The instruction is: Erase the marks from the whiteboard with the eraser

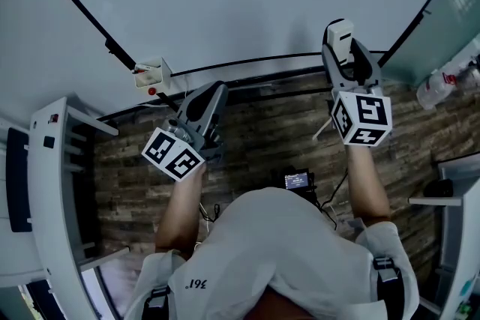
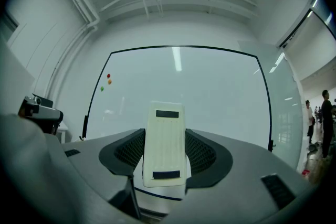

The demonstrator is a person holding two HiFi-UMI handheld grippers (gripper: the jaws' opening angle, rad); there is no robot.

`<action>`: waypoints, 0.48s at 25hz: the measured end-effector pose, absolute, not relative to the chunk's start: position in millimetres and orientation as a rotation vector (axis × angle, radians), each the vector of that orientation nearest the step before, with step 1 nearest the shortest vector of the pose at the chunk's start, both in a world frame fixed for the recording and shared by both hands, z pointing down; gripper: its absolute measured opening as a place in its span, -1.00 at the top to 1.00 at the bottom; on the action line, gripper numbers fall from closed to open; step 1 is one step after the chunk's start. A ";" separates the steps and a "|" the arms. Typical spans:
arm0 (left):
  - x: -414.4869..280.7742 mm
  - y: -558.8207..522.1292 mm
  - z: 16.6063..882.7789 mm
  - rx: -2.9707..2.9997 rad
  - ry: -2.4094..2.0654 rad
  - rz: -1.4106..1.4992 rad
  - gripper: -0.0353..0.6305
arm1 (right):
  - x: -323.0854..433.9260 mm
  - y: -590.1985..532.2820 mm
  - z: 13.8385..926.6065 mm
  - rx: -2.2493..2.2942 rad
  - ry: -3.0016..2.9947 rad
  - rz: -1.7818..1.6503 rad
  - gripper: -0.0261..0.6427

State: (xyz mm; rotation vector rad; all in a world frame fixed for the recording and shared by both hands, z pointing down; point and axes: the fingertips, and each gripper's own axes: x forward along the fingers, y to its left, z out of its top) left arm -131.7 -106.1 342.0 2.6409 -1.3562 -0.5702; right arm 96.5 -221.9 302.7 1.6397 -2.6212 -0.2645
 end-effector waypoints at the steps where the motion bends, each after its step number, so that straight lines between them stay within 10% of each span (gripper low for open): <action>1: -131.2 -105.6 344.1 2.637 -1.352 -0.569 0.87 | 95.9 -220.2 305.5 1.636 -2.624 -0.252 0.16; 12: -129.3 -98.1 373.7 2.569 -1.324 -0.561 0.87 | 82.8 -199.8 353.6 1.531 -2.645 -0.090 0.16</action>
